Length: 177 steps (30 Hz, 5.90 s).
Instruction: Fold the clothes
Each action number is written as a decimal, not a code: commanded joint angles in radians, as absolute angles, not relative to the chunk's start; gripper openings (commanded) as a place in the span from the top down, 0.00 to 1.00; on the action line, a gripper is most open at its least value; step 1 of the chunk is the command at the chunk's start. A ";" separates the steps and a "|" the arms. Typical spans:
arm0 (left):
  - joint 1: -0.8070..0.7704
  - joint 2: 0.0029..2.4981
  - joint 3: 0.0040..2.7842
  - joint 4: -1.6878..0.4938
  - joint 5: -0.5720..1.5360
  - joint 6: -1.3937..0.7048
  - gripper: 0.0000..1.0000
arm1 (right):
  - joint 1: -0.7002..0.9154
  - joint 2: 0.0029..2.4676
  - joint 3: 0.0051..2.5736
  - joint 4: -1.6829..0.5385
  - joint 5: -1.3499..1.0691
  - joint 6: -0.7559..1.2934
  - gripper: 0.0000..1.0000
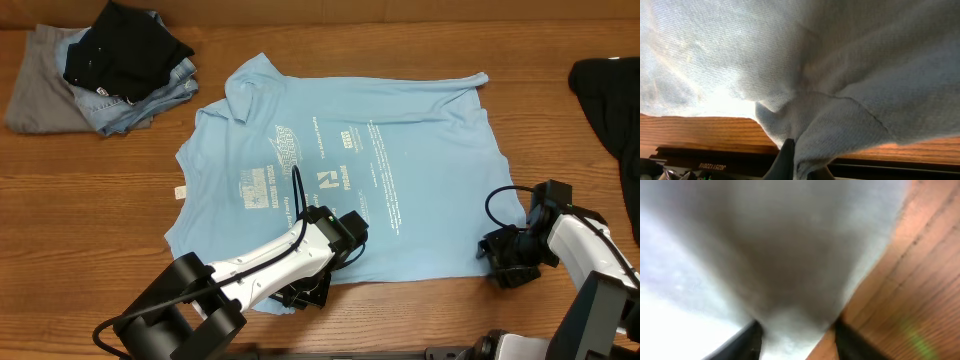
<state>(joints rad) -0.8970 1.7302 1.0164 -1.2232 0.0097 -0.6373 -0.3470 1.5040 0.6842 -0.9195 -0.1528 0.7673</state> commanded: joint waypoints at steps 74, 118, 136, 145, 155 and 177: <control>-0.456 1.739 1.243 -1.018 -0.414 -0.452 0.06 | -0.112 1.517 0.873 -0.451 -0.176 0.757 0.20; -0.445 1.739 1.304 -1.170 -0.217 -0.448 0.00 | -0.177 1.729 0.974 -0.585 -0.157 0.679 0.80; -0.445 1.739 1.304 -1.162 -0.217 -0.448 0.00 | -0.186 1.730 1.172 -0.592 -0.006 0.519 0.00; -0.447 1.739 1.304 -1.125 -0.025 -0.289 0.00 | -0.208 1.710 1.467 -0.971 -0.223 0.514 0.00; -0.465 1.739 1.292 -1.205 0.026 -0.262 0.10 | -0.145 1.710 1.493 -1.085 -0.279 0.459 0.00; -0.521 1.761 1.191 -1.127 -0.123 -0.510 0.14 | -0.107 1.710 1.493 -1.100 -0.269 0.459 0.00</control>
<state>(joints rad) -0.5293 1.7386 1.2102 -1.1336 -0.0883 -0.4675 -0.1104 1.7252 1.4776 -1.0973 -0.2729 0.4690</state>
